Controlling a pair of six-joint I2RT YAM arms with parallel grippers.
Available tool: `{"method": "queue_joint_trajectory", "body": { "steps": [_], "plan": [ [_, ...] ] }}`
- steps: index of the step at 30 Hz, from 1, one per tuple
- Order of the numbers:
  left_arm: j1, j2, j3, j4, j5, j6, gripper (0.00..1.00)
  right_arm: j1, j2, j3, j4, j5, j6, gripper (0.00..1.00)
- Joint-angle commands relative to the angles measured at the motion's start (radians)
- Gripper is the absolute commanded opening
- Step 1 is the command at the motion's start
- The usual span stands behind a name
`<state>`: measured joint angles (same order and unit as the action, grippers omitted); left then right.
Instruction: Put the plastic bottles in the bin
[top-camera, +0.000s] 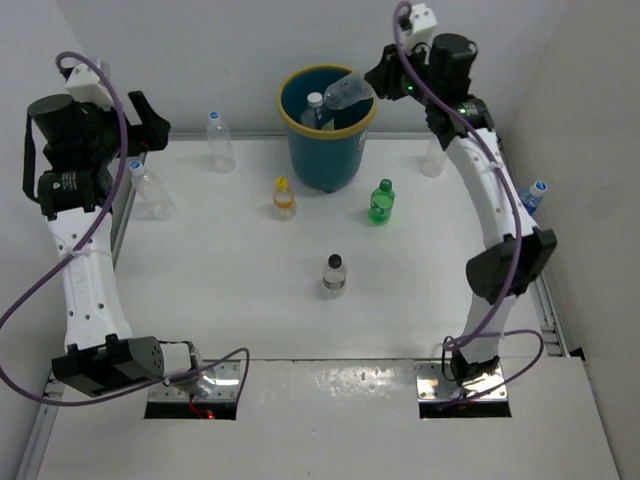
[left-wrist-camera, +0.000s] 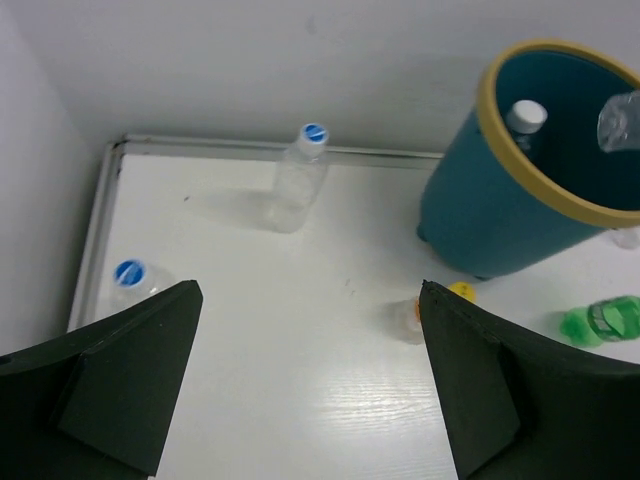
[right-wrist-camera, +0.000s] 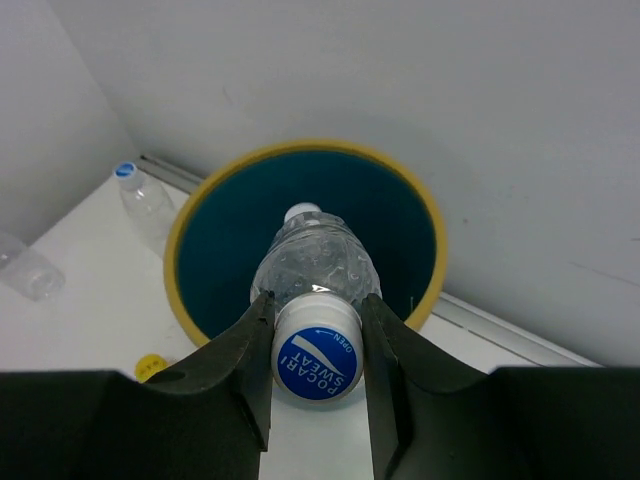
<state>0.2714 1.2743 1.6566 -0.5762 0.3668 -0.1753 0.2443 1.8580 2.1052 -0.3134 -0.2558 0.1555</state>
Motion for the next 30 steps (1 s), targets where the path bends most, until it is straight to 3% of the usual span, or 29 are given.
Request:
{"method": "queue_joint_trajectory", "body": {
  "steps": [1, 4, 5, 7, 8, 9, 11, 12, 19, 30],
  "plan": [
    [0.096, -0.032, 0.060, -0.053, -0.031, -0.033, 0.97, 0.036, 0.041, 0.044, 0.092, 0.067, -0.060, 0.00],
    [0.162, -0.032, 0.080, -0.126, -0.016, -0.024, 0.97, 0.061, 0.089, 0.039, 0.085, 0.108, -0.111, 0.00],
    [0.176, -0.032, 0.080, -0.161, -0.005, -0.024, 0.97, 0.064, 0.108, 0.044, 0.073, 0.118, -0.112, 0.07],
    [0.205, -0.032, 0.057, -0.188, 0.013, 0.005, 0.97, 0.084, 0.139, 0.055, 0.043, 0.139, -0.148, 0.27],
    [0.233, -0.032, 0.045, -0.201, 0.036, 0.016, 0.97, 0.095, 0.150, 0.056, 0.027, 0.151, -0.148, 0.53],
    [0.247, -0.032, 0.031, -0.202, 0.050, 0.028, 0.99, 0.102, 0.156, 0.056, 0.017, 0.150, -0.146, 0.67],
    [0.285, -0.018, -0.001, -0.212, 0.072, 0.074, 0.99, 0.113, 0.153, 0.050, -0.007, 0.150, -0.146, 0.90],
    [0.299, -0.007, -0.012, -0.212, 0.081, 0.085, 0.99, 0.118, 0.133, 0.041, -0.013, 0.118, -0.128, 0.94],
    [0.319, 0.088, -0.139, -0.102, 0.189, 0.177, 1.00, 0.133, -0.065, -0.172, -0.056, 0.021, -0.033, 0.98],
    [0.238, 0.267, -0.215, 0.257, 0.023, 0.148, 1.00, 0.018, -0.365, -0.448, -0.231, -0.049, -0.048, 0.98]
  ]
}}
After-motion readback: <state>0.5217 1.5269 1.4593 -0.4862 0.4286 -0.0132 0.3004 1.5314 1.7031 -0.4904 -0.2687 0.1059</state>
